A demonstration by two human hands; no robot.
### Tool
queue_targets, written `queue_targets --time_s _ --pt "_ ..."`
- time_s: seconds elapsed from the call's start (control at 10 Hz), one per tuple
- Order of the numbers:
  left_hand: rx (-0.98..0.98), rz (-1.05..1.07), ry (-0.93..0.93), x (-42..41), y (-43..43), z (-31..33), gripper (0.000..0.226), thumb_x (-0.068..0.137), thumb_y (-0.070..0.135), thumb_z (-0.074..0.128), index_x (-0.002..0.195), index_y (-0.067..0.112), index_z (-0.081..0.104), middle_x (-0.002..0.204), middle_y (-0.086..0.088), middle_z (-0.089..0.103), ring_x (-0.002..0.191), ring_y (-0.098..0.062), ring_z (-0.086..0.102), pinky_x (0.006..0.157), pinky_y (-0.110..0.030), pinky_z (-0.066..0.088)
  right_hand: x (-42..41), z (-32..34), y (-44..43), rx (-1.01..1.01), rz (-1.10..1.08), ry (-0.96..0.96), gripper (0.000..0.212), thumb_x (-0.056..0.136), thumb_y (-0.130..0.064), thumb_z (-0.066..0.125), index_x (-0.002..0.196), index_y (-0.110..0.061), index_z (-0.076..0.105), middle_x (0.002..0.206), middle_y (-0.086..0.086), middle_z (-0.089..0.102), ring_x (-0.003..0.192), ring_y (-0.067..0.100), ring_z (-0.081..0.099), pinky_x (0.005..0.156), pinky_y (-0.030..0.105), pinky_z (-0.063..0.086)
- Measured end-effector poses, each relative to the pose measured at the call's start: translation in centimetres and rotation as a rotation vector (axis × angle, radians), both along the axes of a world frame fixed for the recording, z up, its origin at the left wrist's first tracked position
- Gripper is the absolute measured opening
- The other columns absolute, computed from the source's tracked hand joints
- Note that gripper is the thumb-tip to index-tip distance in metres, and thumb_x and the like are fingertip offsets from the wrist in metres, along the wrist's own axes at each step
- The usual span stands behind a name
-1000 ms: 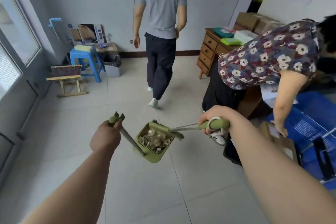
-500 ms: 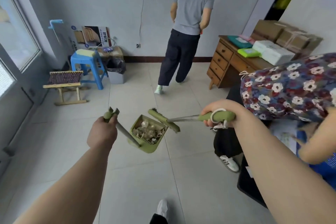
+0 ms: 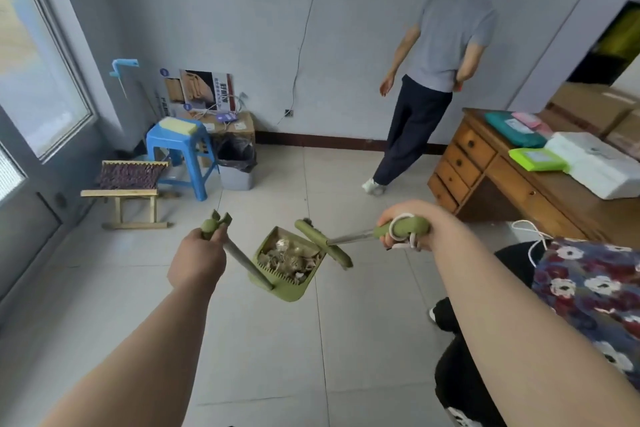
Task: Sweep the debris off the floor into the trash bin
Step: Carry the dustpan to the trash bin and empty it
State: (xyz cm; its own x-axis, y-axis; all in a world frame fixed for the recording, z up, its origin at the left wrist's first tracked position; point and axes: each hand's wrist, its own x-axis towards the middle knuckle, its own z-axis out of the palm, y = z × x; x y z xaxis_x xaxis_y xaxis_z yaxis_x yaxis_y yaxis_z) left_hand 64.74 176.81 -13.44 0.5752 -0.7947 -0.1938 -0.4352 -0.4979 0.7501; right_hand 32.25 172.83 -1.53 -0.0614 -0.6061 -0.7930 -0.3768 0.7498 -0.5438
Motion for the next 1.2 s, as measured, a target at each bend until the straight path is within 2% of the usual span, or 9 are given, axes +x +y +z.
queue_targets --time_s 0.2,0.3,0.4,0.5,0.7,0.8,1.0,1.1,1.2 --pt "0.032 -0.010 0.001 1.7 -12.0 -1.2 0.044 0.088 0.063 0.043 0.092 0.024 0.062 0.075 -0.005 0.065 0.068 -0.029 0.063 0.068 -0.039 0.053 1.7 0.0 -11.1 -0.229 -0.099 0.008 0.011 0.086 0.000 0.056 0.077 -0.005 0.053 0.076 0.011 0.056 0.040 0.015 0.060 0.068 0.029 0.049" --pt "0.033 -0.030 0.022 3.1 -18.3 -0.5 0.043 0.090 0.061 0.043 0.096 0.022 0.062 0.076 -0.005 0.065 0.068 -0.028 0.063 0.070 -0.040 0.053 3.4 1.0 -17.5 -0.038 0.016 0.063 0.009 0.083 -0.009 0.053 0.077 -0.004 0.055 0.069 0.007 0.057 0.056 0.009 0.042 0.069 0.017 0.032" --pt "0.018 -0.020 0.026 4.9 -24.3 0.7 0.044 0.091 0.061 0.044 0.103 0.022 0.061 0.081 -0.005 0.065 0.073 -0.028 0.062 0.073 -0.039 0.052 4.5 1.4 -23.9 -0.004 0.053 0.072 0.008 0.078 -0.011 0.058 0.079 -0.005 0.053 0.069 0.005 0.058 0.042 0.011 0.046 0.061 0.012 0.033" --pt "0.003 -0.019 0.043 6.1 -29.8 1.7 0.042 0.093 0.056 0.046 0.104 0.018 0.059 0.081 -0.003 0.062 0.070 -0.025 0.060 0.065 -0.035 0.048 7.7 2.2 -27.8 -0.215 -0.097 0.008 0.014 0.087 0.001 0.055 0.076 -0.007 0.051 0.076 0.009 0.054 0.032 0.010 0.057 0.056 0.024 0.051" --pt "0.000 0.037 0.042 7.7 -39.1 2.2 0.044 0.092 0.057 0.046 0.105 0.018 0.062 0.088 -0.005 0.065 0.076 -0.029 0.062 0.070 -0.039 0.049 9.4 1.6 -39.2 -0.068 0.016 -0.013 0.014 0.086 -0.008 0.053 0.072 -0.005 0.049 0.070 0.008 0.049 0.048 0.013 0.046 0.063 0.020 0.035" --pt "0.020 0.070 0.034 8.1 -43.5 2.0 0.045 0.091 0.060 0.045 0.099 0.020 0.063 0.077 -0.004 0.064 0.065 -0.025 0.061 0.063 -0.035 0.047 10.1 0.8 -43.5 -0.217 -0.089 -0.076 0.012 0.089 0.000 0.053 0.078 -0.005 0.051 0.075 0.011 0.053 0.031 0.012 0.056 0.069 0.029 0.049" --pt "0.015 0.175 0.077 7.7 -52.6 2.0 0.046 0.090 0.061 0.046 0.103 0.020 0.062 0.081 -0.004 0.064 0.072 -0.026 0.062 0.072 -0.039 0.049 10.1 1.1 -55.9 -0.221 0.068 0.018 0.020 0.089 0.003 0.053 0.071 -0.005 0.051 0.036 0.001 0.057 0.029 0.008 0.054 0.056 0.023 0.043" --pt "0.000 0.249 0.100 7.6 -56.7 2.3 0.046 0.091 0.060 0.046 0.104 0.019 0.061 0.084 -0.005 0.064 0.075 -0.027 0.061 0.075 -0.039 0.049 10.3 2.3 -61.6 -0.040 0.166 0.098 0.025 0.091 -0.006 0.046 0.066 -0.009 0.044 0.046 0.008 0.063 0.034 0.011 0.057 0.043 0.017 0.032" --pt "-0.040 0.342 0.189 7.8 -59.7 2.4 0.043 0.093 0.057 0.047 0.099 0.017 0.062 0.076 -0.004 0.061 0.061 -0.023 0.057 0.064 -0.032 0.044 11.0 2.4 -66.8 -0.014 0.267 0.167 0.027 0.089 -0.007 0.043 0.063 -0.013 0.040 0.048 0.007 0.062 0.035 0.011 0.054 0.032 0.012 0.026"
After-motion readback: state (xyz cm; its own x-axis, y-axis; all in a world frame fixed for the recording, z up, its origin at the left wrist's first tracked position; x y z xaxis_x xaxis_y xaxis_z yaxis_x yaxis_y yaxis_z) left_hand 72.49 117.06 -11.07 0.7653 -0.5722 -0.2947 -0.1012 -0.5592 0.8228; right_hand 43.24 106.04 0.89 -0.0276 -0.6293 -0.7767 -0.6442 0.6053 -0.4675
